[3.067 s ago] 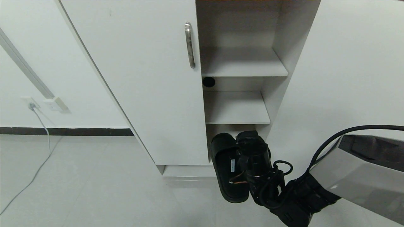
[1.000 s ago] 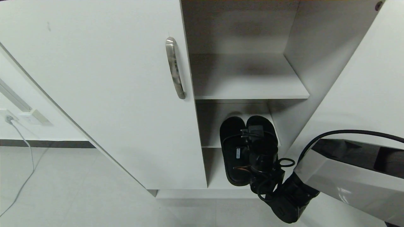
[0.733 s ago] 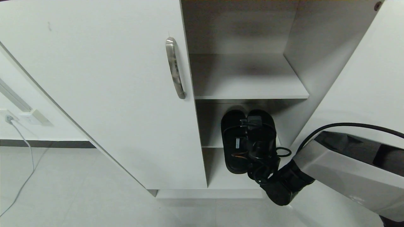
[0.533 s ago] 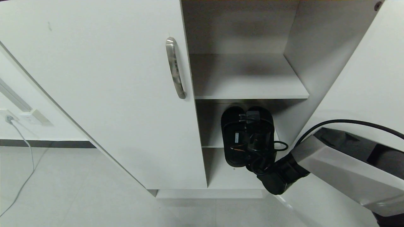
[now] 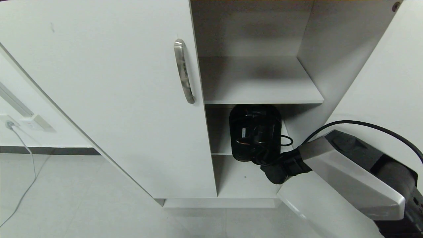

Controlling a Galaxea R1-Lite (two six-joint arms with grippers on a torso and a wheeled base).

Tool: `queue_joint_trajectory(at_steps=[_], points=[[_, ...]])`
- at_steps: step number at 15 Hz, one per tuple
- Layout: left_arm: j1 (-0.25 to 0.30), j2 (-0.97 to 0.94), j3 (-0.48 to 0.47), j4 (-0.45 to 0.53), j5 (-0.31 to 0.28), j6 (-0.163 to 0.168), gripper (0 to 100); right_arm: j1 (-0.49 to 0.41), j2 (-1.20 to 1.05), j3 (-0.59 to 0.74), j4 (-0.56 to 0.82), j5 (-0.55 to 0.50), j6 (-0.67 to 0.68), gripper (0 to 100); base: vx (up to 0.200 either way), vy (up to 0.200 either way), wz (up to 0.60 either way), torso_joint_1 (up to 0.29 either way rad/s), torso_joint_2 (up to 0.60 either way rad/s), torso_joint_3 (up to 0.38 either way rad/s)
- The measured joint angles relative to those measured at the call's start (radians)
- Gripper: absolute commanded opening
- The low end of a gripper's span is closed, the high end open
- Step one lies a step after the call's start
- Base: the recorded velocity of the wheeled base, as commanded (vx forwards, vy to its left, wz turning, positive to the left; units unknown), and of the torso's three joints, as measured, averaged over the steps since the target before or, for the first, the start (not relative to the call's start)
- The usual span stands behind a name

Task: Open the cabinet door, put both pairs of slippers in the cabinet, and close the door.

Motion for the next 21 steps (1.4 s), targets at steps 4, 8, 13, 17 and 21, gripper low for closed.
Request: queue_joint_trajectory(at_steps=[4,8,13,17,21], points=[[0.000,0.000,0.000,0.000,0.000,-0.001,0,-0.019,0.037,-0.074,0.033,0.003,0.001,0,0.000,0.000,0.00,0.000,0.00,0.000],[0.001,0.000,0.000,0.000,0.000,-0.002,0,-0.022,0.049,-0.087,0.043,0.004,0.001,100,0.000,0.000,0.00,0.000,0.00,0.000],[0.000,0.000,0.000,0.000,0.000,-0.001,0,-0.021,0.050,-0.081,0.053,0.003,0.004,100,0.000,0.000,0.00,0.000,0.00,0.000],[0.000,0.000,0.000,0.000,0.000,-0.001,0,-0.001,-0.010,0.055,0.022,0.003,0.007,100,0.000,0.000,0.00,0.000,0.00,0.000],[0.000,0.000,0.000,0.000,0.000,-0.001,0,0.054,-0.153,0.353,-0.098,0.003,0.007,100,0.000,0.000,0.00,0.000,0.00,0.000]])
